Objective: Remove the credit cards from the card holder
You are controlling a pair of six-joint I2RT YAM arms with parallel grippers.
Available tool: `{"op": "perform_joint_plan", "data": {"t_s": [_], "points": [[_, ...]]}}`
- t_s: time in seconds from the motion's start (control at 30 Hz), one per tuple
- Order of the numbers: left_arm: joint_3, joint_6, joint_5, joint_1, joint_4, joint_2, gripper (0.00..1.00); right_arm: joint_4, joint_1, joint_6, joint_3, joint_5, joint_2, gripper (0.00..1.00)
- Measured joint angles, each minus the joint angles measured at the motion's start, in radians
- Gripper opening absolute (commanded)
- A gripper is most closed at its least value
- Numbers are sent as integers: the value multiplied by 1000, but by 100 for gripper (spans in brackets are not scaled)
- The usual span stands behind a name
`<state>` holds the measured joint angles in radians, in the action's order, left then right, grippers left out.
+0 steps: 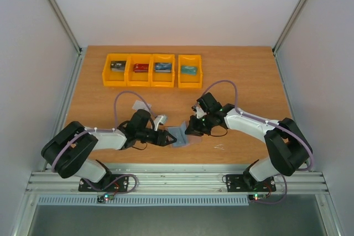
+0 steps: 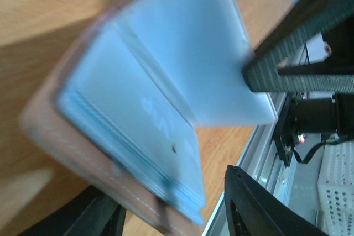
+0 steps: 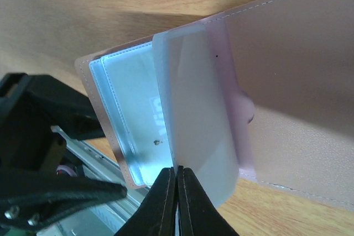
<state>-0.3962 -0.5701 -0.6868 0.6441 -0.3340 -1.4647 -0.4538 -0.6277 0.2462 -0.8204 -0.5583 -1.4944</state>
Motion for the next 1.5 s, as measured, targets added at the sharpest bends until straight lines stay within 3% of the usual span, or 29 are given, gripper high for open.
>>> {"op": "perform_joint_plan", "data": {"t_s": [0.1,0.3,0.33,0.43,0.53,0.73,0.8,0.87,1.07,1.3,1.37,1.5], "points": [[14,2,14,45,-38,-2,41,35,-1,15,21,-3,9,1],[14,-1,84,87,-60,-45,34,118,-1,57,104,-10,21,1],[13,-1,100,98,-60,-56,30,127,-1,66,123,-10,28,1],[7,-6,142,116,-59,-79,1,132,-1,79,160,-14,50,1],[-3,-13,132,119,-85,-79,0,132,-2,82,163,-25,59,1],[-16,5,106,117,-50,-37,0,-28,9,35,118,15,156,34],[-54,39,80,108,49,15,0,-140,19,-10,46,36,201,46],[-172,122,70,98,262,84,0,-251,26,-75,-63,54,247,58],[-535,489,143,21,696,328,0,-491,32,-309,-485,23,340,68],[-690,734,106,-25,973,659,0,-673,-23,-554,-974,-103,240,83],[-732,744,66,-69,1029,708,0,-701,-75,-595,-1046,-92,206,98],[-763,743,12,-145,1065,754,0,-732,-173,-652,-1095,-51,151,99]]}}
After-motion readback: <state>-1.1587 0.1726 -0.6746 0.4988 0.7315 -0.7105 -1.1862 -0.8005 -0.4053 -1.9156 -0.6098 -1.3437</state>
